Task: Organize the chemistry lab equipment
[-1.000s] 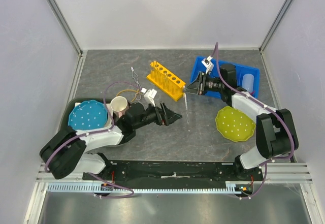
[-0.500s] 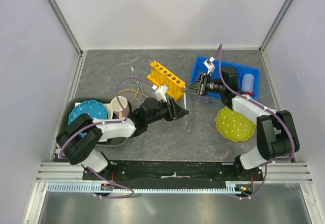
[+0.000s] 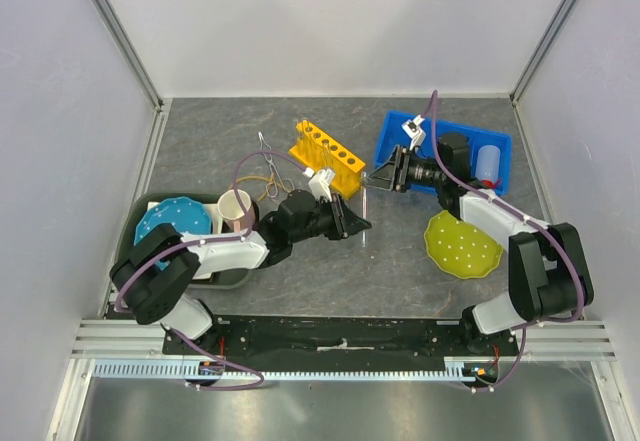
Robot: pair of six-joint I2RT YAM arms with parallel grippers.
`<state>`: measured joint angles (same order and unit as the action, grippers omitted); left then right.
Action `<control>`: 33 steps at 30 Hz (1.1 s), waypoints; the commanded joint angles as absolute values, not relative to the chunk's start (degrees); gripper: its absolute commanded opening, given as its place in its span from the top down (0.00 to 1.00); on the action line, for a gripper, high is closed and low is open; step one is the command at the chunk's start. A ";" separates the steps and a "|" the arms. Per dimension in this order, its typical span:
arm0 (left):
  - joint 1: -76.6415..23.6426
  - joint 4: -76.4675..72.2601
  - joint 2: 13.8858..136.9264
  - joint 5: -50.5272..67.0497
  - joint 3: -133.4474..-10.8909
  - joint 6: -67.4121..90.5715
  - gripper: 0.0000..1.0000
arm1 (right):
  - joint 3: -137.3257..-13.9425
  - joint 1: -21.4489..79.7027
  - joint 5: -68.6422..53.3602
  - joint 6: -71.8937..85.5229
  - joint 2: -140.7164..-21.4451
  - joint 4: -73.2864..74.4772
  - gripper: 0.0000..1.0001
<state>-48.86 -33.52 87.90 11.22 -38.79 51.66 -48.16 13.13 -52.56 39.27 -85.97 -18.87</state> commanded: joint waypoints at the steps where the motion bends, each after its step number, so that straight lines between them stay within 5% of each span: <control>1: -48.17 -30.15 83.59 13.53 -39.11 51.86 0.87 | -50.79 11.78 -56.07 27.54 -82.01 -11.62 0.47; 9: -45.00 -19.97 75.16 23.63 -36.83 49.67 0.87 | -56.15 9.93 -55.48 -4.43 -76.21 16.46 0.35; 14: -43.42 -12.58 72.34 32.93 -38.05 47.03 0.87 | -61.60 9.93 -55.98 -39.22 -70.41 33.10 0.27; 18: -43.42 -6.69 72.25 40.15 -40.25 44.22 0.87 | -64.51 10.81 -59.50 -72.80 -67.15 55.30 0.04; 20: -43.42 -4.31 73.03 44.53 -41.48 43.60 0.87 | -64.95 13.35 -58.37 -84.50 -65.66 59.31 0.02; 33: -43.77 -2.28 79.71 55.98 -44.56 42.98 0.87 | -63.55 38.82 -41.26 -85.88 -67.23 56.96 0.07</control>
<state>-43.53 -2.44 78.50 50.43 -41.69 44.84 -64.31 32.25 -48.05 -83.31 -66.85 57.98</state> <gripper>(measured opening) 0.270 0.955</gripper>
